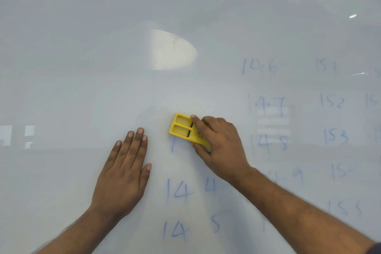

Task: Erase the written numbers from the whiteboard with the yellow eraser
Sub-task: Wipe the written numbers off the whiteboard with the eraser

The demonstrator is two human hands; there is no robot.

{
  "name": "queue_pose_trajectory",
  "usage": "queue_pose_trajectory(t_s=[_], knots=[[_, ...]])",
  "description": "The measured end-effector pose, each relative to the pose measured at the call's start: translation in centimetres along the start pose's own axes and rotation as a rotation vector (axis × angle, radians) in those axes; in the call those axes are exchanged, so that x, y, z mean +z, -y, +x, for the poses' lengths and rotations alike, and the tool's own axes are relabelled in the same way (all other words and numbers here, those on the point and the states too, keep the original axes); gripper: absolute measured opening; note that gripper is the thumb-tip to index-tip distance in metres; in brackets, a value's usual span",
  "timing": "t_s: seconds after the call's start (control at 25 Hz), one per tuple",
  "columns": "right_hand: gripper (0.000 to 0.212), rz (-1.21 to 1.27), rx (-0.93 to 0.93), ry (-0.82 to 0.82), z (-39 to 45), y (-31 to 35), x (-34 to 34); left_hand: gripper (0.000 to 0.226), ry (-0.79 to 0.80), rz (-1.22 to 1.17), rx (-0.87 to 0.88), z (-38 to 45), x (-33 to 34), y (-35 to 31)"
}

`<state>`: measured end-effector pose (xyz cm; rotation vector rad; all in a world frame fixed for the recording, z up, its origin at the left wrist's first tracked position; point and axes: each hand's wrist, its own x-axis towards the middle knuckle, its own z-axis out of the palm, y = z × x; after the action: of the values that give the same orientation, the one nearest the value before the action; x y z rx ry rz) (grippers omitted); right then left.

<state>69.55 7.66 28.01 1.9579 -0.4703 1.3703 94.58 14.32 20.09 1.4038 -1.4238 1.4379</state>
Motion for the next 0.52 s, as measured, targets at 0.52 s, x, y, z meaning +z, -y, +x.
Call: queue_pose_trajectory(t_s=[0.52], knots=[[0.055,-0.020,0.007,-0.013,-2.3,-0.9,-0.1,0.061,-0.003,0.010,-0.011,-1.3,0.4,-0.1]])
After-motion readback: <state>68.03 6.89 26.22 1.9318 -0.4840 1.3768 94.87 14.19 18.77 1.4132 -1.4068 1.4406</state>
